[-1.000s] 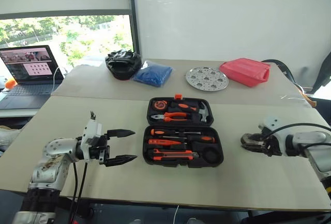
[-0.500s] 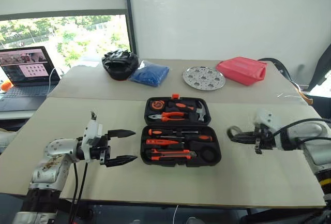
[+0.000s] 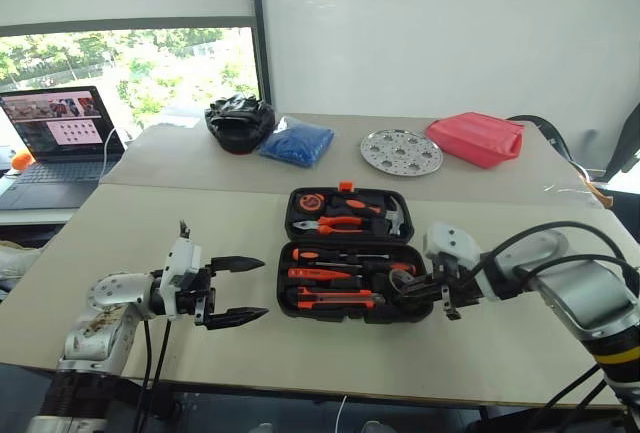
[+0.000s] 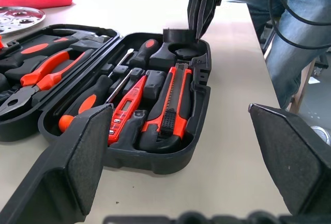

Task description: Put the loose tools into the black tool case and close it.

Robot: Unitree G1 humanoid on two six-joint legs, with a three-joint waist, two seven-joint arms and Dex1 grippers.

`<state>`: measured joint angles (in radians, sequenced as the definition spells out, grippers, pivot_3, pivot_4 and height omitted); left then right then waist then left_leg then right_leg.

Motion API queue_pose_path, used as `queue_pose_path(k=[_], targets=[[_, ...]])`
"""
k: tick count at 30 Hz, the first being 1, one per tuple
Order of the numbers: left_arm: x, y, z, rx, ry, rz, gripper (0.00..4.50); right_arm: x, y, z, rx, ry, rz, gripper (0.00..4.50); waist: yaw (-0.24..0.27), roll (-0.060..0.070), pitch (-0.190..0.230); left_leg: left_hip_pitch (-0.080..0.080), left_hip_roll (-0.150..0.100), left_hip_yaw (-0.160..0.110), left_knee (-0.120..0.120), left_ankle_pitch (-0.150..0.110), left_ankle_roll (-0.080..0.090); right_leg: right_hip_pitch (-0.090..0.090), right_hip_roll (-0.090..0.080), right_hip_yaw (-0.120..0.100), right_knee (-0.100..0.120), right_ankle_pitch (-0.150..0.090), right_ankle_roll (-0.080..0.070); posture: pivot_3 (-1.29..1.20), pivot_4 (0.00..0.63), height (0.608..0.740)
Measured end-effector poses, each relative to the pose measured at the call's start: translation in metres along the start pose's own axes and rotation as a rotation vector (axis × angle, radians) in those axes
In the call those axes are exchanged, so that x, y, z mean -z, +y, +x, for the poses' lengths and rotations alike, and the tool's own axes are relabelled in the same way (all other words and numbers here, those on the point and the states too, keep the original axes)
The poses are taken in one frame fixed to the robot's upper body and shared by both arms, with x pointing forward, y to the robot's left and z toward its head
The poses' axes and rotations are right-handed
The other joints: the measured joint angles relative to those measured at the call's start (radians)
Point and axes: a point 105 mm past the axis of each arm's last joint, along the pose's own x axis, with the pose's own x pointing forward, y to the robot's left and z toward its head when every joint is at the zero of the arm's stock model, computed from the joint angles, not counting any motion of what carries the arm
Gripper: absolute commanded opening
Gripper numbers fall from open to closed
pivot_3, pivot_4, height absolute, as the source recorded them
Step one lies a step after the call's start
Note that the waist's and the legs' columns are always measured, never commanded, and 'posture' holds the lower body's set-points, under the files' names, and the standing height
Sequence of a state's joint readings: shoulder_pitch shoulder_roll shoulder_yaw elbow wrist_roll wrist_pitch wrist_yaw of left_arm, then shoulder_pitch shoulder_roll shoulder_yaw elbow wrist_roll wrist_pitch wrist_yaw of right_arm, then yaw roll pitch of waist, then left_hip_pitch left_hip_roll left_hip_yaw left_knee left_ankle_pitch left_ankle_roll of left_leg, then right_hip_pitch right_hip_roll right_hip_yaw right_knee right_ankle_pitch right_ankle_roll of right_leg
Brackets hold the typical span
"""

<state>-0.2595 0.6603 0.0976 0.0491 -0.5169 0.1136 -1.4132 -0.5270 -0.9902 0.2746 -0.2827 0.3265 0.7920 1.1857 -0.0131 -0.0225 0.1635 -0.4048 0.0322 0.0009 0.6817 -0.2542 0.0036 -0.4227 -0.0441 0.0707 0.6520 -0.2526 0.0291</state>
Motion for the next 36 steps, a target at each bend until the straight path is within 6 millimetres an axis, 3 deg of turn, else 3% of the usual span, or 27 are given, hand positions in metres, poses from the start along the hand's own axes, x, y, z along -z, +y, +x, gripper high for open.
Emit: queue_pose_path(k=[10, 17, 21, 24, 26, 27, 28, 32, 36], targets=[[0.0, 0.001, 0.001, -0.006, 0.0, 0.002, 4.5, 0.012, 0.006, 0.004, -0.013, 0.062, 0.011, 0.08, 0.002, 0.0, 0.0, 0.0, 0.0, 0.0, 0.001, 0.0, 0.0, 0.0, 0.0, 0.0, 0.001, 0.0, 0.0, 0.0, 0.15, 0.74], [-0.001, 0.003, 0.001, -0.012, -0.001, 0.005, 4.5, 0.011, 0.0, 0.0, 0.024, 0.07, -0.028, 2.42, 0.002, 0.0, 0.0, 0.0, 0.0, 0.0, 0.001, 0.0, 0.0, 0.0, 0.0, 0.0, 0.001, 0.0, 0.0, 0.0, 0.15, 0.74], [0.0, 0.006, 0.0, -0.04, 0.003, -0.001, 4.5, -0.001, 0.007, -0.011, -0.036, -0.078, -0.01, 3.74, 0.0, 0.0, 0.0, 0.0, 0.0, 0.0, 0.001, 0.0, 0.0, 0.001, 0.0, 0.0, 0.001, 0.0, 0.0, 0.0, 0.15, 0.74], [0.003, 0.011, -0.002, -0.091, 0.014, -0.025, 4.5, -0.014, -0.003, -0.031, 0.02, -0.215, -0.051, 3.74, 0.0, -0.001, 0.0, 0.002, 0.0, 0.0, 0.001, 0.0, 0.0, 0.002, 0.0, 0.0, 0.002, 0.0, 0.0, 0.0, 0.15, 0.74], [0.011, 0.019, -0.006, -0.157, 0.047, -0.049, 4.5, -0.006, -0.018, -0.044, 0.104, -0.259, -0.034, 3.74, 0.0, -0.001, 0.0, 0.003, 0.0, 0.0, 0.001, 0.0, 0.0, 0.002, 0.0, 0.0, 0.002, 0.0, 0.0, 0.0, 0.15, 0.74], [0.017, 0.024, -0.009, -0.201, 0.074, -0.063, 3.98, 0.006, -0.027, -0.047, 0.154, -0.254, -0.018, 3.17, -0.001, -0.002, 0.0, 0.003, 0.0, 0.0, 0.001, 0.0, 0.0, 0.002, 0.0, 0.0, 0.002, 0.0, 0.0, 0.0, 0.15, 0.74], [0.023, 0.029, -0.013, -0.252, 0.1, -0.079, 3.79, 0.019, -0.034, -0.048, 0.197, -0.241, 0.002, 2.98, 0.0, -0.002, 0.0, 0.003, 0.0, 0.0, 0.001, 0.0, 0.0, 0.002, 0.0, 0.0, 0.003, 0.0, 0.0, 0.0, 0.15, 0.74], [0.039, 0.052, -0.02, -0.445, 0.176, -0.107, 2.31, 0.058, -0.062, -0.034, 0.402, -0.185, 0.0, 1.61, -0.003, -0.002, 0.0, 0.002, -0.001, 0.001, 0.001, 0.001, -0.001, 0.0, 0.0, 0.002, 0.005, 0.0, 0.0, 0.0, 0.15, 0.74], [0.037, 0.065, -0.009, -0.52, 0.162, -0.114, 0.9, 0.06, -0.082, -0.019, 0.529, -0.204, -0.053, 0.14, -0.011, -0.001, 0.0, 0.003, -0.001, 0.001, 0.001, 0.001, -0.002, 0.0, 0.0, 0.003, 0.006, 0.0, -0.001, 0.0, 0.15, 0.74]])
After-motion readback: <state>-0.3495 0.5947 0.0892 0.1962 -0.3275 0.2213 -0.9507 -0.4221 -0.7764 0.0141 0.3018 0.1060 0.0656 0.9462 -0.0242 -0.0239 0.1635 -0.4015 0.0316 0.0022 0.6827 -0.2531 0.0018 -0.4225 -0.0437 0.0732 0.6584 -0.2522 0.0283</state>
